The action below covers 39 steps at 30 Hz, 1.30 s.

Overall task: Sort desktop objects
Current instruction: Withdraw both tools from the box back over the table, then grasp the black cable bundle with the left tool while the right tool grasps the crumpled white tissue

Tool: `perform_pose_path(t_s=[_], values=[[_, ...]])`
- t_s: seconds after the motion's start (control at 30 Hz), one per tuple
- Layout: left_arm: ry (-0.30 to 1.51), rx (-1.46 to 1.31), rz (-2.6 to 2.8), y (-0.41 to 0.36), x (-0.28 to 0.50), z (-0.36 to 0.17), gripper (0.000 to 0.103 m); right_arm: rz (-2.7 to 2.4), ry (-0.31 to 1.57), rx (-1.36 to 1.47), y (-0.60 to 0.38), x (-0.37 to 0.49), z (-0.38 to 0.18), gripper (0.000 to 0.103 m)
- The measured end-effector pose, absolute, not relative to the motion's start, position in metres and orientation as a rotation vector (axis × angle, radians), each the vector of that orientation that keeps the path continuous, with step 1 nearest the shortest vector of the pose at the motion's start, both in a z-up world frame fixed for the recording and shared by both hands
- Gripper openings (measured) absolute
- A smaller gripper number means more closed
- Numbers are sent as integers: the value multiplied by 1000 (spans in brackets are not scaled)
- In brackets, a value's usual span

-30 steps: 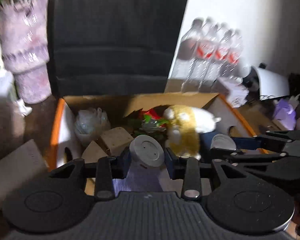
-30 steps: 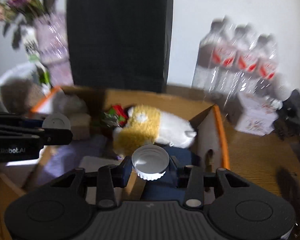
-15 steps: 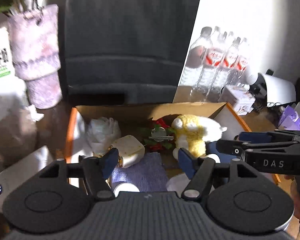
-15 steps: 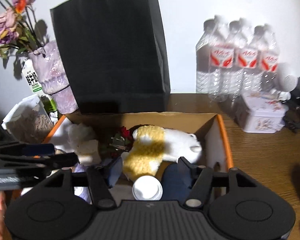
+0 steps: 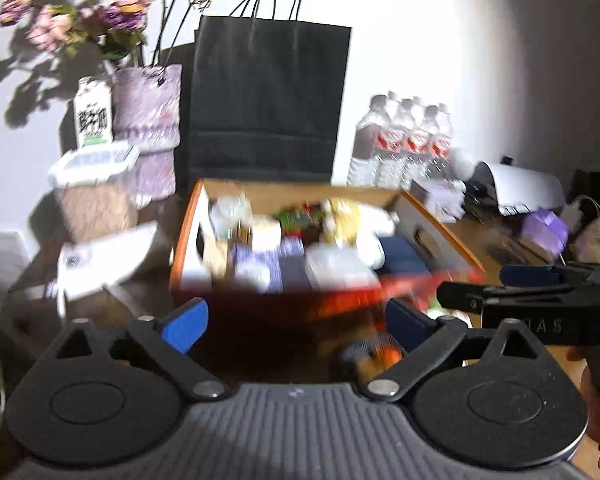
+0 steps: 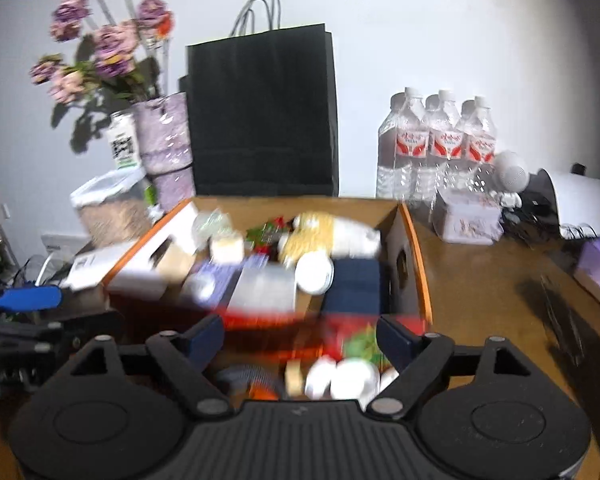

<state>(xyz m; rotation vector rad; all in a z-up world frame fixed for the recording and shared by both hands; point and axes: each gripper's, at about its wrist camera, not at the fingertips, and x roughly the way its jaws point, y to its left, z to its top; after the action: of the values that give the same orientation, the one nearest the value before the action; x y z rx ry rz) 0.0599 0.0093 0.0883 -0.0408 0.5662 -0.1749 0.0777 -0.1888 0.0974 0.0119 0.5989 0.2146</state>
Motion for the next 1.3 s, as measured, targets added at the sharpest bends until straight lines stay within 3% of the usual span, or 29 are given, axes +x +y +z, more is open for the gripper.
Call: perform_pose_path(t_s=[0.3,0.63,0.97,1.2,1.3], values=[[513,-81,-134,20,-60,28,102,221,587,45,-206,-38,44,83],[398,-57,-83,20,-93,20,103,302,485,20,-202,-99,27,87],[436,-11,-136,11,-85,17,103,278,549,106,-218,-78,30,88],[485,35,-172,-13,6,31,103,200,578,-8,-212,4,41,86],[564,55,-202,-23,57,30,92,198,620,-47,-207,45,35,80]])
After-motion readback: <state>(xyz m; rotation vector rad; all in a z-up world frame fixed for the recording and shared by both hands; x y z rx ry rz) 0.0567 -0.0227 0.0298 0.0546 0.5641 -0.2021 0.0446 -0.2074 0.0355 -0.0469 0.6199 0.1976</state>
